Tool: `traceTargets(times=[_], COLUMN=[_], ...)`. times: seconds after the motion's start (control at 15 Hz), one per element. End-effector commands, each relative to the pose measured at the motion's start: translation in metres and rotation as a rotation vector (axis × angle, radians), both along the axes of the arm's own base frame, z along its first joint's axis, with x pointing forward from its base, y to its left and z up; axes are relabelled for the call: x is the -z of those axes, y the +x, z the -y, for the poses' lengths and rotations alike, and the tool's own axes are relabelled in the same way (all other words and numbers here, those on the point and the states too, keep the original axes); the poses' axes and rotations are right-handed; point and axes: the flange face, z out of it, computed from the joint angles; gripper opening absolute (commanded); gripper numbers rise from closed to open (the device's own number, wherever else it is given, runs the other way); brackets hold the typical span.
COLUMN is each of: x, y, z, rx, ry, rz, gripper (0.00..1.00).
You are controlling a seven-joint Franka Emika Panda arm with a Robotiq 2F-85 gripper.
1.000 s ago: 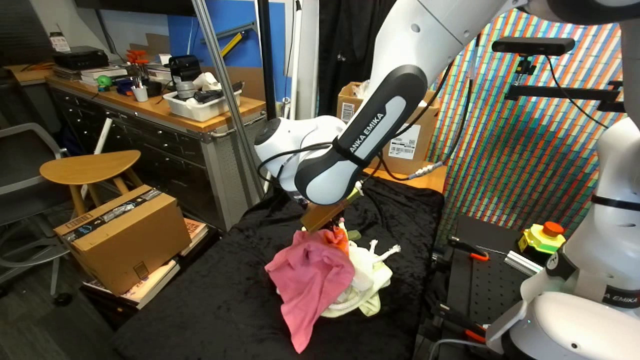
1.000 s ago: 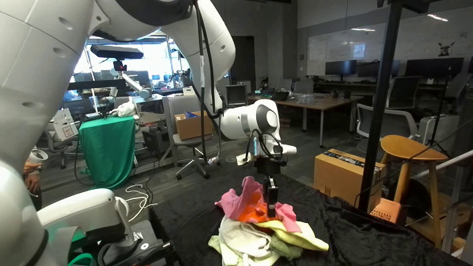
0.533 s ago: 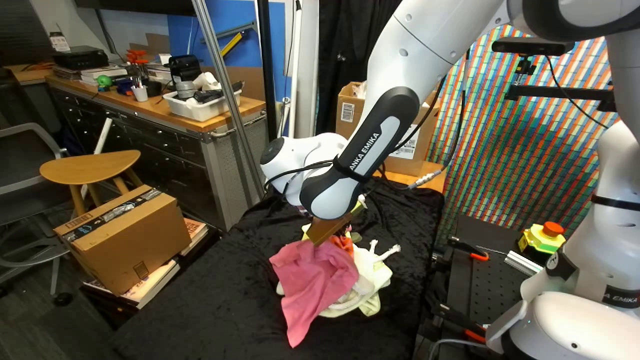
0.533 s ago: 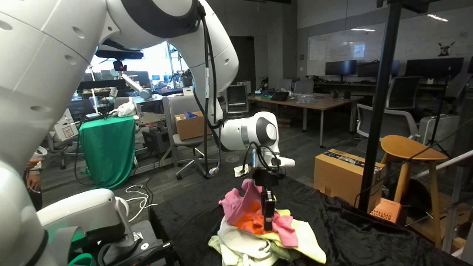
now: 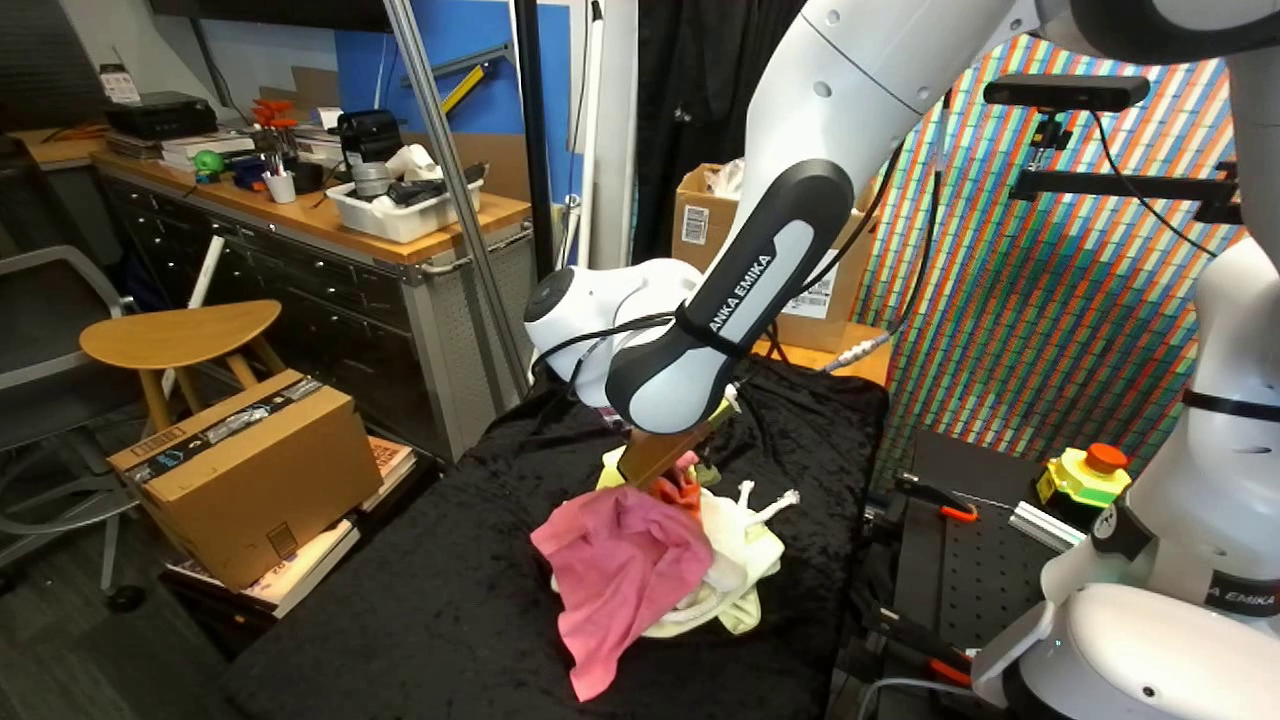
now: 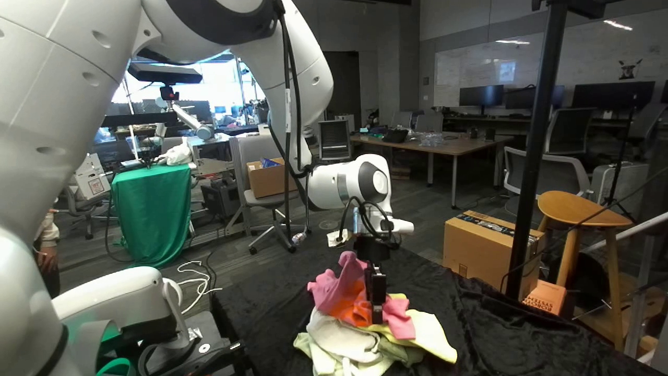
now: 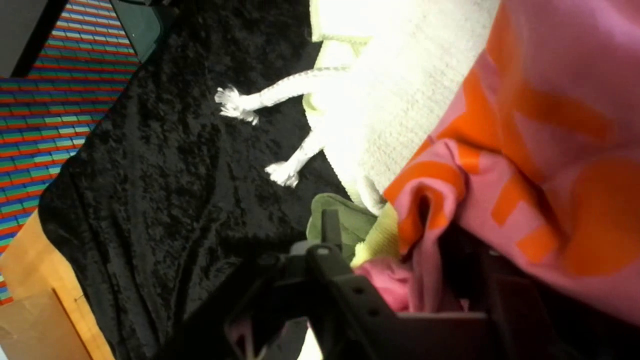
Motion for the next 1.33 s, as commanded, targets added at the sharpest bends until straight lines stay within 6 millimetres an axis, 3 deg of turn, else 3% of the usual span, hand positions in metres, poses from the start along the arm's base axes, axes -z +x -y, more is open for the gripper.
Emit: traceTargets(times=[0.0, 0.13, 0.2, 0.73, 1.0, 1.27], x=[-0.022, -0.028, -0.033, -0.083, -0.117, -0.15], y=[-0.023, -0.037, -0.046, -0.133, -0.175, -0.2], z=[-0.003, -0.006, -0.008, -0.018, -0.01, 0.003], rx=[-0.043, -0.079, -0.102, -0.274, -0.355, -0.426], ry=[0.028, 0.04, 0.046, 0.107, 0.111, 0.129], rz=[-0.016, -0.042, -0.054, -0.082, -0.024, 0.136], gripper=[0.84, 0.99, 1.0, 1.0, 1.0, 1.0])
